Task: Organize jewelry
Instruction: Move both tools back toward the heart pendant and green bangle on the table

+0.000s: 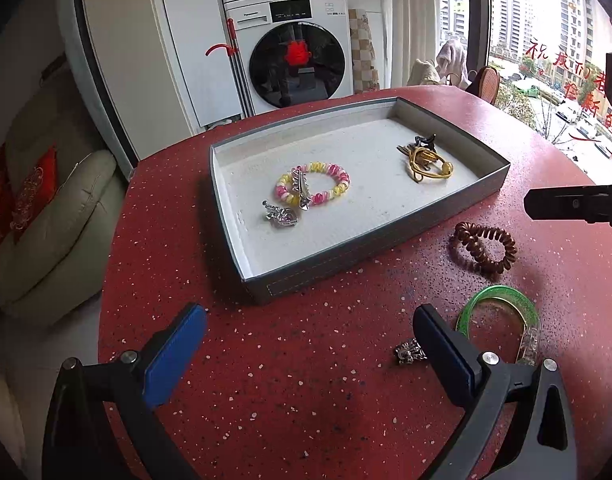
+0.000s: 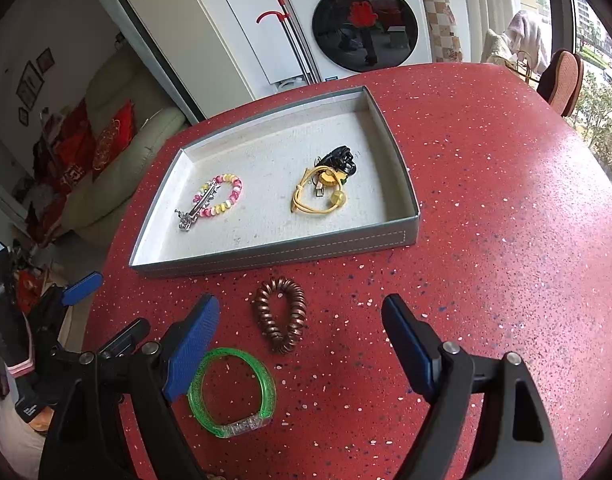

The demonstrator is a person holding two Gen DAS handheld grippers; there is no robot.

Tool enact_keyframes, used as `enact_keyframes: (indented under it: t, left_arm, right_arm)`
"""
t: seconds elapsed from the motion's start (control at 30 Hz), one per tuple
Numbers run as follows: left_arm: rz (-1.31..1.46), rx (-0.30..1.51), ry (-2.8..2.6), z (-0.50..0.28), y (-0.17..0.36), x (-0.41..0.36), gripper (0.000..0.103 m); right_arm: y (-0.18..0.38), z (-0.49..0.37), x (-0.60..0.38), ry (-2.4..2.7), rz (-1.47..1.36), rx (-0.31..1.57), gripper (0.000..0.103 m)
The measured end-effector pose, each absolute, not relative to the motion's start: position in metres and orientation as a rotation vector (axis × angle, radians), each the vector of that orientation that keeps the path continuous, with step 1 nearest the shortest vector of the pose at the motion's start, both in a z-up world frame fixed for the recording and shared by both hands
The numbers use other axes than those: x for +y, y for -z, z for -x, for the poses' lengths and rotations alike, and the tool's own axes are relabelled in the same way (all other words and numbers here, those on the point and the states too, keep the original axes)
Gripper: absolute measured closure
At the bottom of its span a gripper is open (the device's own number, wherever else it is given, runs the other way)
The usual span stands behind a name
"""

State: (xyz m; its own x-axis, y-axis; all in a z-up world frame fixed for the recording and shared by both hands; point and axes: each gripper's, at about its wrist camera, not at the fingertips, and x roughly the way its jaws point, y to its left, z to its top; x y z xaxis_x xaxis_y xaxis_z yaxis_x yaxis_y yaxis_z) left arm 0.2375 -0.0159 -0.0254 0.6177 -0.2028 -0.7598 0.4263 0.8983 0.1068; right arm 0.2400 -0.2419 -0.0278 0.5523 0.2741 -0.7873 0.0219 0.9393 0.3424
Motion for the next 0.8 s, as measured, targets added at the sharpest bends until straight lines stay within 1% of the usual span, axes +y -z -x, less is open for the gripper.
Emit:
enact_keyframes:
  t: [0.33, 0.6, 0.67, 0.77, 0.8]
  left_arm:
    - [-0.397, 0.855, 0.471, -0.218, 0.041, -0.023, 0.0]
    - [-0.443, 0.874, 0.497, -0.22, 0.05, -0.034, 0.0]
    - [-0.444, 0.879, 0.499, -0.222, 0.051, -0.037, 0.0]
    - [-0.444, 0.877, 0.503, -0.223, 0.051, -0.039, 0.0]
    - [-0.444, 0.876, 0.505, -0.223, 0.051, -0.04, 0.0]
  right_arm:
    - [0.041, -0.216, -0.229, -0.16, -0.262, 1.046, 0.017]
    - [0.045, -0.212, -0.213, -0.179, -0.217, 1.075, 0.018]
    - [0.045, -0.212, -0.208, -0.181, -0.191, 1.079, 0.02]
    - [0.047, -0.214, -0.202, -0.19, -0.164, 1.09, 0.026]
    - [0.047, -0.214, -0.2, -0.194, -0.159, 1.095, 0.03]
